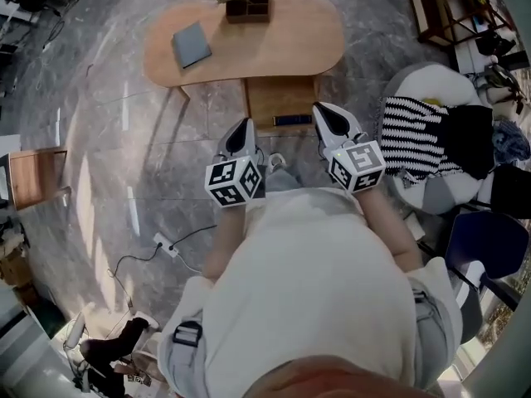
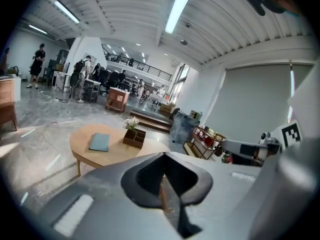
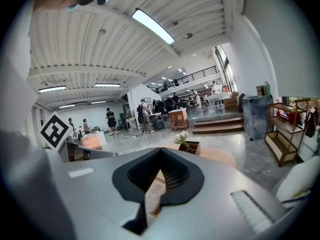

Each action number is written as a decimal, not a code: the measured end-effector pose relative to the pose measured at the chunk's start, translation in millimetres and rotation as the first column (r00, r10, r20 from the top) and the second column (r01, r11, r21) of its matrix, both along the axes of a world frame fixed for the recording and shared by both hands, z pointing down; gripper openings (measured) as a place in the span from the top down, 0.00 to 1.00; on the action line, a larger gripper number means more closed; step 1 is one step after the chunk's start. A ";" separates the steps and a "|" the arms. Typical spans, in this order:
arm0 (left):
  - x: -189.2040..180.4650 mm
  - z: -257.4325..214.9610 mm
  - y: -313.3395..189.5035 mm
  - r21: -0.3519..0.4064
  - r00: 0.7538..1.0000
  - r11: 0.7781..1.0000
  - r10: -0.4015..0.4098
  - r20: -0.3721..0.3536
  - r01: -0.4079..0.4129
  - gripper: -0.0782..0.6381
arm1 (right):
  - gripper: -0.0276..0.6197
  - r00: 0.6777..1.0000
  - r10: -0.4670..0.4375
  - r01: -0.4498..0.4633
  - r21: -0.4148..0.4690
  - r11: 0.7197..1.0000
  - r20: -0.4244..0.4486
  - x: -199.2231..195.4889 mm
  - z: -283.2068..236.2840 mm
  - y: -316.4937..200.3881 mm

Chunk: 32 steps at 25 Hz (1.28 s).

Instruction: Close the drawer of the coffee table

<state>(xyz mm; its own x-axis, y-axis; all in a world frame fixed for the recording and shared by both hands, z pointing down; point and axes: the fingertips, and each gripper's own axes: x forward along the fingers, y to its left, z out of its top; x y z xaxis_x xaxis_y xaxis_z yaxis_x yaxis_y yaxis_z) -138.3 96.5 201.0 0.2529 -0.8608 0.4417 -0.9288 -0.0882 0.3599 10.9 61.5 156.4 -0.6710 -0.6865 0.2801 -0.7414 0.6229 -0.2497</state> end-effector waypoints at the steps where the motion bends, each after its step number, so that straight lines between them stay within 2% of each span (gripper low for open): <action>1: -3.8 4.1 -3.6 -0.008 1.000 1.000 0.011 0.000 -0.011 0.89 | 0.96 1.000 0.014 -0.014 -0.006 1.000 -0.003 -1.8 3.3 -2.5; 12: -29.1 59.4 -47.9 -0.111 0.996 0.990 0.089 0.012 -0.087 0.89 | 0.96 0.992 0.123 -0.126 -0.095 0.987 -0.036 0.6 52.9 -33.6; 25: -49.8 154.0 -53.3 -0.198 0.992 0.972 0.127 -0.001 -0.125 0.89 | 0.96 0.981 0.161 -0.180 -0.180 0.967 -0.110 9.2 140.1 -49.3; 32: -63.2 217.0 -44.1 -0.263 0.991 0.958 0.127 0.031 -0.115 0.89 | 0.95 0.979 0.153 -0.181 -0.234 0.955 -0.134 18.9 199.5 -45.1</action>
<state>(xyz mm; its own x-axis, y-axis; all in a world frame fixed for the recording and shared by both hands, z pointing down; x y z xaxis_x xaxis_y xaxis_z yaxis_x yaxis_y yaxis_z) -201.5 52.5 418.0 0.3218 -0.6789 0.6599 -0.9333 -0.1104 0.3416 29.8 16.4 355.9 -0.5065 -0.6876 0.5203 -0.8620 0.4182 -0.2865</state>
